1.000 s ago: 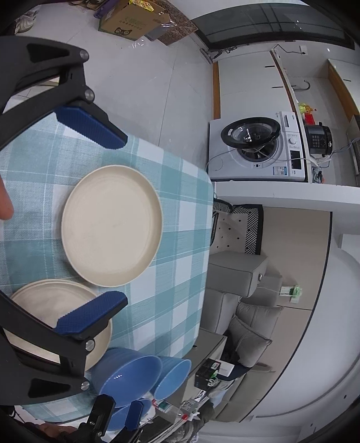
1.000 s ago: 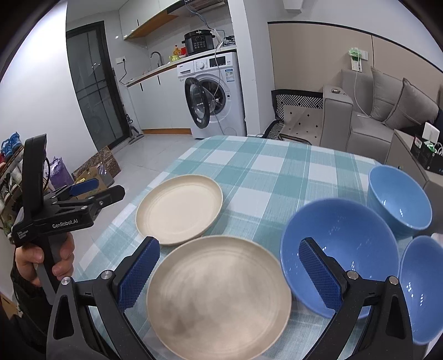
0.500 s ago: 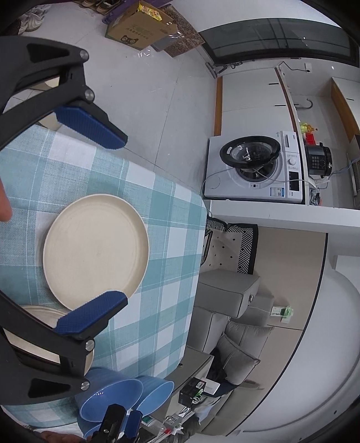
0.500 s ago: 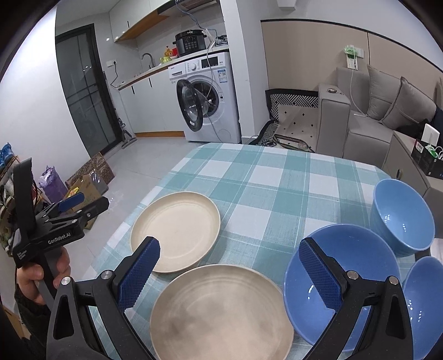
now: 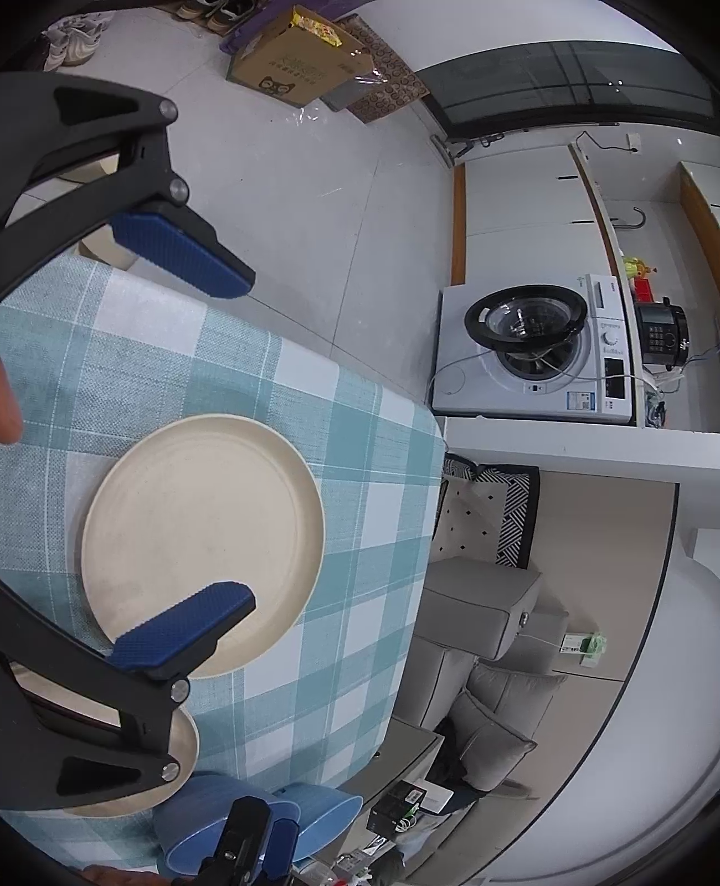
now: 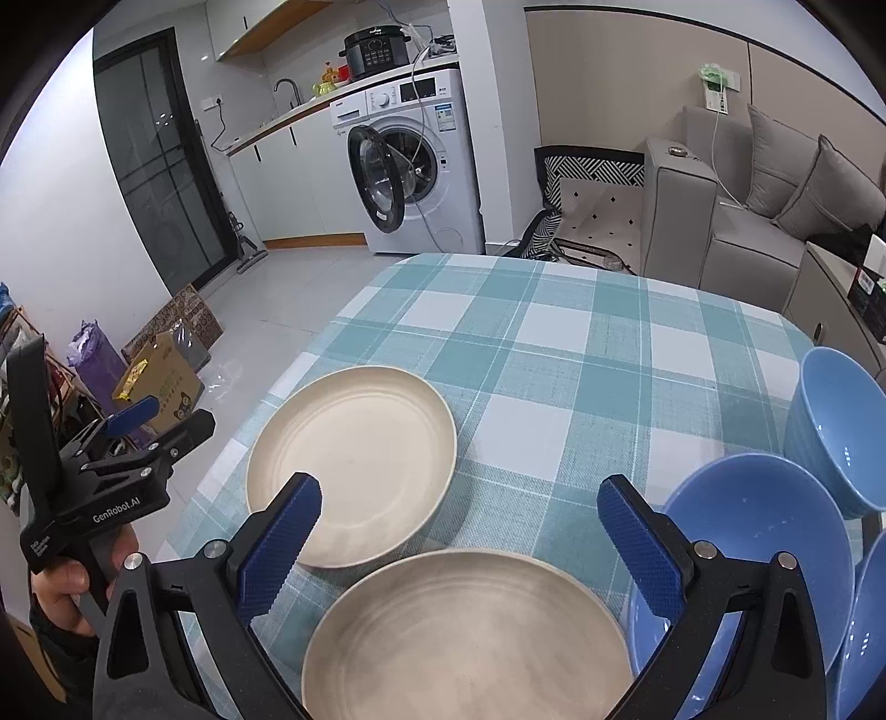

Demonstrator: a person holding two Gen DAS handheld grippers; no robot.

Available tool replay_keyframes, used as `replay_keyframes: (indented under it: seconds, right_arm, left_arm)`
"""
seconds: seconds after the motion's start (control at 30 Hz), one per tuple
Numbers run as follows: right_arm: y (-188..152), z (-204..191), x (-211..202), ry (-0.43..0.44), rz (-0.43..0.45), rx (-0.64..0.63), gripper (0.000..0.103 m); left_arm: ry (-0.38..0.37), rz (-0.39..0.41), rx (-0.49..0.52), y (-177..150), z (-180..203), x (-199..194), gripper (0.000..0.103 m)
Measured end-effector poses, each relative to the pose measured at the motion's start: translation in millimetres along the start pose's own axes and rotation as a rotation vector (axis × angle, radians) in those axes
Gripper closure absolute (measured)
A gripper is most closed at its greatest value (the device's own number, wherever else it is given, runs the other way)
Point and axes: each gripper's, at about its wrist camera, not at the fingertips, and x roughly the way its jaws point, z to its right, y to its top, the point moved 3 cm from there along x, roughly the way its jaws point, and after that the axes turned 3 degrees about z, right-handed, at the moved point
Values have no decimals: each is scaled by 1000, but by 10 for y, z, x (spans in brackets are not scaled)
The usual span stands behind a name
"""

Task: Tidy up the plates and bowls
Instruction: 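Move the right tool toward the rim of the other cream plate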

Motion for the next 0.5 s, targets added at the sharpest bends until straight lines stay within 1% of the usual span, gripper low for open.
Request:
replay_keyframes:
  seconds: [0.2, 0.37, 0.5]
  right_arm:
    - [95, -30, 177, 7, 2, 1, 1]
    - [107, -17, 363, -5, -20, 2, 1]
    - [69, 3, 500, -11, -40, 0, 1]
  left_arm:
    - [16, -32, -18, -55, -81, 152, 0]
    - [27, -69, -39, -136, -133, 296, 0]
    - [23, -98, -31, -202, -119, 405, 0]
